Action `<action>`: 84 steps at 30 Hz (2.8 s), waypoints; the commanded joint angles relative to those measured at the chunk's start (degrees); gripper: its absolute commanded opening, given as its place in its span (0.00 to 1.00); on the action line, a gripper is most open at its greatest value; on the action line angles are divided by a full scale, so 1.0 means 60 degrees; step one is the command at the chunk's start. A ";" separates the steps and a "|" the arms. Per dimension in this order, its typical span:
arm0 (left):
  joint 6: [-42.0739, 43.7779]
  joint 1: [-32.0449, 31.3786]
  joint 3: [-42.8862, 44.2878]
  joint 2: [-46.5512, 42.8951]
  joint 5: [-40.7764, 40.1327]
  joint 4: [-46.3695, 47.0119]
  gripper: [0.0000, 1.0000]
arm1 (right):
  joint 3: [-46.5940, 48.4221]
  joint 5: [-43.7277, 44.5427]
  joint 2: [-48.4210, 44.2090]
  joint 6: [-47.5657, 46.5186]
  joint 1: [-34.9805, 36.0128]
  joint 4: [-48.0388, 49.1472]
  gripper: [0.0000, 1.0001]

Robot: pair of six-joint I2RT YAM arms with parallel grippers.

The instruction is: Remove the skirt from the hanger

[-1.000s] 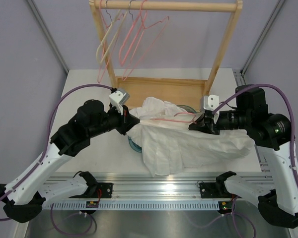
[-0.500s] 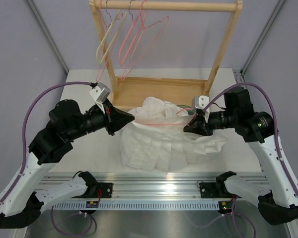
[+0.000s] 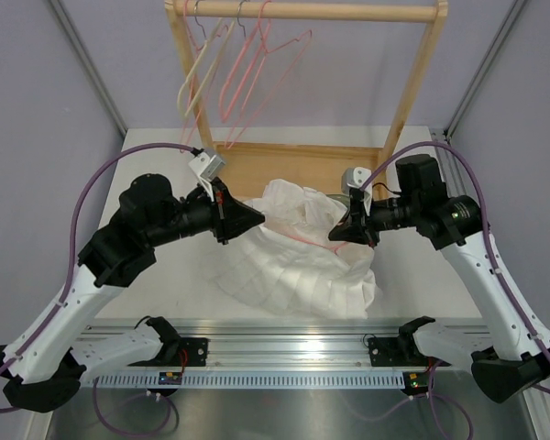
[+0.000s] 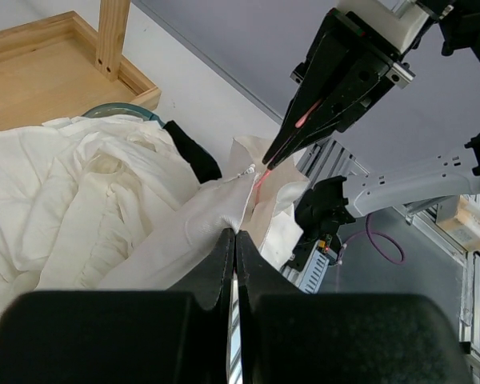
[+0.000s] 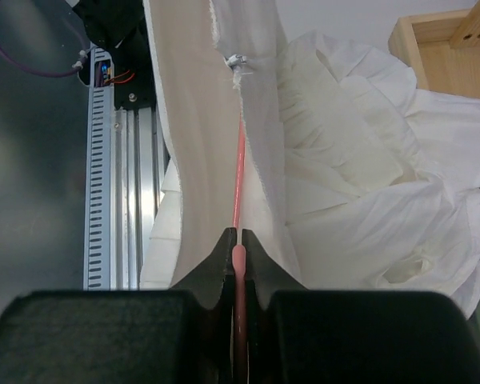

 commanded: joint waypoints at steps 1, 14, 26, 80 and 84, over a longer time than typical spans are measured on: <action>-0.0081 0.0015 0.0189 -0.0214 0.0478 0.0802 0.00 | 0.0081 -0.0335 0.0287 -0.0181 -0.0036 0.0243 0.00; 0.1311 0.1171 -0.0704 -0.0493 -0.3122 -0.1659 0.00 | 0.2498 -0.0162 -0.0459 -0.1325 -0.0198 -0.2100 0.00; 0.1063 0.2080 -0.0983 -0.0288 -0.2572 -0.0871 0.00 | 0.0799 0.1043 -0.1734 -0.2218 -0.0227 -0.2686 0.00; 0.1134 0.2066 -0.3271 -0.1779 -0.0209 0.1535 0.72 | 0.5398 -0.1039 0.0742 0.4258 -0.1955 0.2023 0.00; 0.1603 0.2080 -0.2639 -0.2323 -0.0416 0.0993 0.83 | 0.5383 -0.0206 0.0640 0.2561 -0.1985 0.0553 0.00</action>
